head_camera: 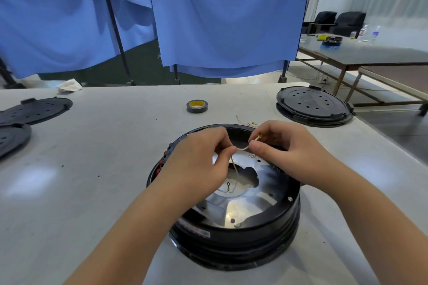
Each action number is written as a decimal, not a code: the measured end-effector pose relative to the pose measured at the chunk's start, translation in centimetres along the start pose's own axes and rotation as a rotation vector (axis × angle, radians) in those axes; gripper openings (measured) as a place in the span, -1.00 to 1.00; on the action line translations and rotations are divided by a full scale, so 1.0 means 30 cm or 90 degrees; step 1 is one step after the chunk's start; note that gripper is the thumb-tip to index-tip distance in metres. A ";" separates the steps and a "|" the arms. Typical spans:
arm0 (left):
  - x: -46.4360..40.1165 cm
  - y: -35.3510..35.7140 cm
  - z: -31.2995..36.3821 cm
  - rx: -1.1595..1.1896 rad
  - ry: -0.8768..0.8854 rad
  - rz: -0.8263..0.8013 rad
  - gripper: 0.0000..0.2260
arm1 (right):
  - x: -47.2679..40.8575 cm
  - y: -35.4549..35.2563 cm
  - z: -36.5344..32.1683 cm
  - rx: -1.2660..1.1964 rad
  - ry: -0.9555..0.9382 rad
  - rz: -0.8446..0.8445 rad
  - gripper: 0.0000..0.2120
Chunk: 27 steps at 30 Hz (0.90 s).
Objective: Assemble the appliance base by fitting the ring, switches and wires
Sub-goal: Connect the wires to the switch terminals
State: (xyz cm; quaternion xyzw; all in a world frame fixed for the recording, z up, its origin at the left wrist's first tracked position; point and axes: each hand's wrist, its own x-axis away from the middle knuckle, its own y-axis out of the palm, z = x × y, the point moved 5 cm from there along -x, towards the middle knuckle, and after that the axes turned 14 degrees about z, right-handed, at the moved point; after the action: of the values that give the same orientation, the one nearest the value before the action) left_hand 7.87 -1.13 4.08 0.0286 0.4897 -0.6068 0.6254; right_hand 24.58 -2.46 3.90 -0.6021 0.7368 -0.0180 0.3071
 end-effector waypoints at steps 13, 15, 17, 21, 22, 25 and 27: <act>0.003 0.046 -0.023 0.169 -0.162 -0.157 -0.96 | 0.003 0.001 -0.006 0.013 0.015 -0.059 -0.87; -0.005 0.047 -0.016 0.200 -0.175 -0.182 -0.96 | 0.001 -0.005 0.000 0.007 0.023 -0.062 -0.90; -0.011 0.051 -0.016 0.199 -0.185 -0.212 -0.92 | -0.002 -0.014 0.009 0.023 0.027 -0.071 -0.92; -0.024 0.066 -0.012 0.168 -0.210 -0.241 -0.77 | -0.011 -0.032 0.031 -0.035 0.064 -0.035 -0.87; -0.028 0.071 -0.005 0.164 -0.215 -0.253 -0.75 | -0.014 -0.033 0.041 -0.071 0.087 -0.003 -0.85; -0.051 0.089 0.020 0.141 -0.215 -0.288 -0.72 | -0.030 -0.022 0.084 -0.087 0.136 0.079 -0.68; -0.070 0.104 0.039 0.124 -0.198 -0.309 -0.75 | -0.032 -0.005 0.103 -0.079 0.154 0.088 -0.60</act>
State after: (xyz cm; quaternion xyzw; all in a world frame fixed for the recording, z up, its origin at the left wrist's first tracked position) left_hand 11.45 0.48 4.30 -0.1229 0.3203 -0.7796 0.5239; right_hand 26.25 -0.58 1.86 -0.5613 0.8077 -0.0240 0.1789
